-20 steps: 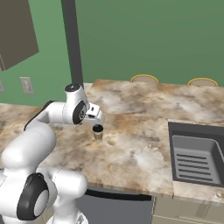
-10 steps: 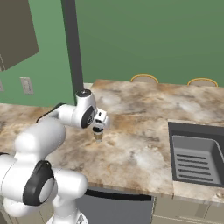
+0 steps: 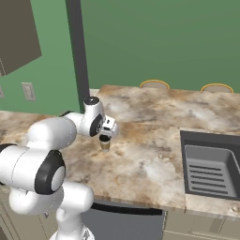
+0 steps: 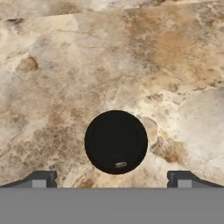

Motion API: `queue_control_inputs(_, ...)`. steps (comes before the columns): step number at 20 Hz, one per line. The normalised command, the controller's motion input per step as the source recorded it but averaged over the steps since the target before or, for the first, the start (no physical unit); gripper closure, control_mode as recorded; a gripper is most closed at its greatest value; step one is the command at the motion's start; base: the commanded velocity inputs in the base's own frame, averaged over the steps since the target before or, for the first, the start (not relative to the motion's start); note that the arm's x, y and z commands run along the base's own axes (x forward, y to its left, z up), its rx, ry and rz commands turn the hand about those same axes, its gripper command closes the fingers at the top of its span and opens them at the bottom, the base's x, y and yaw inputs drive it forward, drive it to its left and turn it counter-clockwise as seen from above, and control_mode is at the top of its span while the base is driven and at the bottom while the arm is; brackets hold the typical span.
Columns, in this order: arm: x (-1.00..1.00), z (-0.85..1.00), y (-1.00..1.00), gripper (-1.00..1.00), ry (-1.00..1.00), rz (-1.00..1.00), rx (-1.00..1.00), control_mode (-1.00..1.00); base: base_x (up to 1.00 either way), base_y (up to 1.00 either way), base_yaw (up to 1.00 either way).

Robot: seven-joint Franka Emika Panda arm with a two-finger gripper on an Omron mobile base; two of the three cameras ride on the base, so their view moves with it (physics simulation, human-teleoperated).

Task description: Move the drinks to the dining counter.

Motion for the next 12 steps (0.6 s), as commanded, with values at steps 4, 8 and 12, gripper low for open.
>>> queue_control_inputs(4, 0.3, -0.15, 0.01, -1.0, 0.0, 0.0, 0.0, -1.0, 0.0, 0.0, 0.0)
queue_control_inputs(8, 0.07, -0.24, 0.0, -1.0, 0.0, 0.0, 0.0, -1.0, 0.0, 0.0, 0.0)
queue_control_inputs(12, 0.0, -0.26, -0.01, -1.0, 0.0, 0.0, 0.0, -1.0, 0.0, 0.0, 0.0)
